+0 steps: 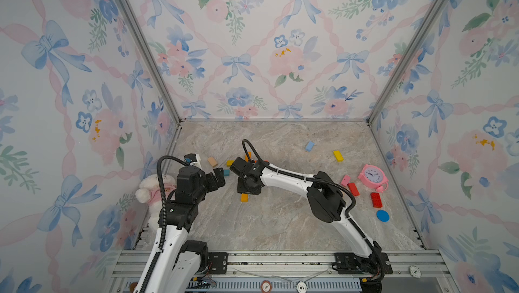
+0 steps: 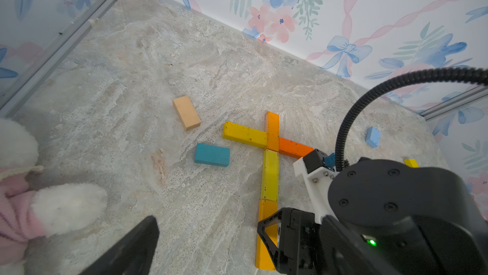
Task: Assemble the letter t with building blocks
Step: Assemble the building block at the center of the board, then adjust the building block at the center of the board.
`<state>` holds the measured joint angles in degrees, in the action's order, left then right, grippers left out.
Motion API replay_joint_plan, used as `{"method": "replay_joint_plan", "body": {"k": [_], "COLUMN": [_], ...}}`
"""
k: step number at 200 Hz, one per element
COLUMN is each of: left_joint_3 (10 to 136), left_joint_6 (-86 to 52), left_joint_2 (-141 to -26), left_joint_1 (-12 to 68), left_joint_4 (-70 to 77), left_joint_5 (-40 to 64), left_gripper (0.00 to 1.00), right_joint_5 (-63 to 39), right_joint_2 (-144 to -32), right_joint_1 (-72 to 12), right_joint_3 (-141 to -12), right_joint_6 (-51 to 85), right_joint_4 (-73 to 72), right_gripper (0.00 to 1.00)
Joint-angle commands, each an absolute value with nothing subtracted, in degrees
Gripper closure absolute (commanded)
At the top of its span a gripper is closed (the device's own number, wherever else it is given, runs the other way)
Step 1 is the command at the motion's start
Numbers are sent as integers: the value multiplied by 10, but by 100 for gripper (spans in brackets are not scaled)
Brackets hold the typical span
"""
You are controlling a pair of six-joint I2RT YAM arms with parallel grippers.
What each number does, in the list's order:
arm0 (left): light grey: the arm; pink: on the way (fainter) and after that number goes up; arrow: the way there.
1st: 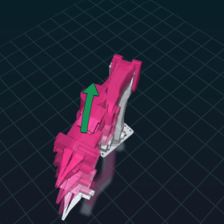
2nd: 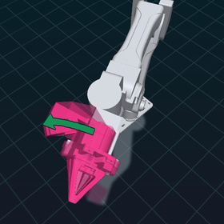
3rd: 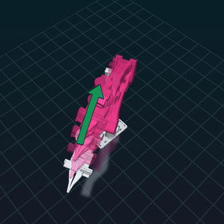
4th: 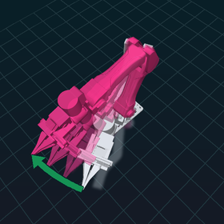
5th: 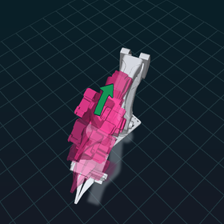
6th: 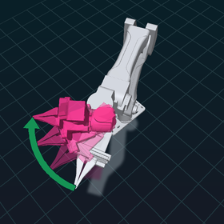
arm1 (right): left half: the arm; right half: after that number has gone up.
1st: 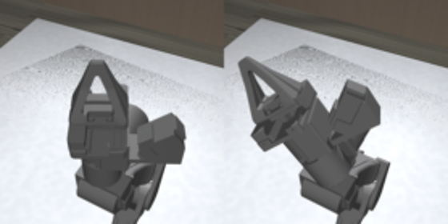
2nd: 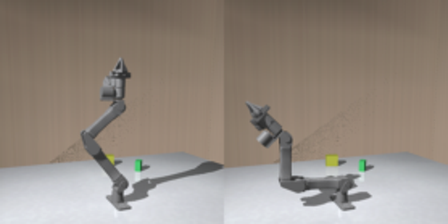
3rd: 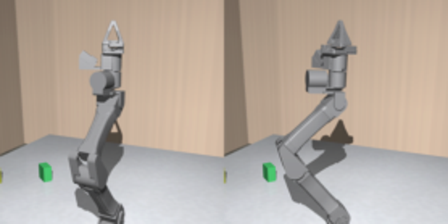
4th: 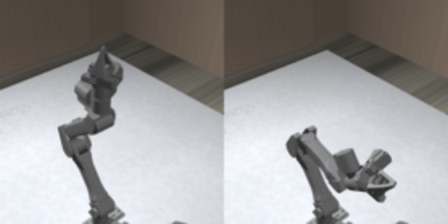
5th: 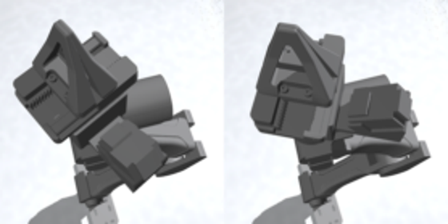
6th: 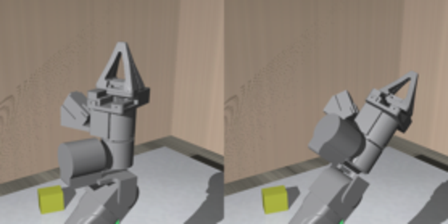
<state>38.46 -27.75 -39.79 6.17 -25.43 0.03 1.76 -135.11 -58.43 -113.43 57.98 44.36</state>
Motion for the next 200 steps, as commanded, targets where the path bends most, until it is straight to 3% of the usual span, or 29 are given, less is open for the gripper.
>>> {"method": "replay_joint_plan", "body": {"k": [1,62,73,102,118,139,146,173,200], "left_joint_3": [381,382,381,379,376,376,374,375,375], "left_joint_6": [-282,-282,-282,-283,-283,-282,-283,-282,-281], "left_joint_2": [-393,-393,-395,-395,-393,-393,-392,-390,-389], "left_joint_1": [57,53,51,52,51,53,52,53,51], "left_joint_4": [-262,-262,-261,-257,-252,-251,-251,-250,-250], "left_joint_5": [8,7,7,20,25,27,26,25,26], "left_gripper": [2,2,2,2,2,2,2,2,2], "right_joint_5": [24,59,56,25,-17,-44,-53,-75,-93], "right_joint_2": [-1295,-1107,-1075,-1017,-1003,-1012,-1015,-1061,-1110], "right_joint_1": [-579,-579,-574,-553,-538,-537,-541,-560,-571], "right_joint_3": [-1101,-993,-977,-937,-903,-863,-848,-835,-833], "right_joint_6": [565,508,493,469,477,480,482,488,507], "right_joint_4": [428,370,363,356,350,343,327,291,261], "right_gripper": [42,29,16,16,26,53,56,86,96]}}
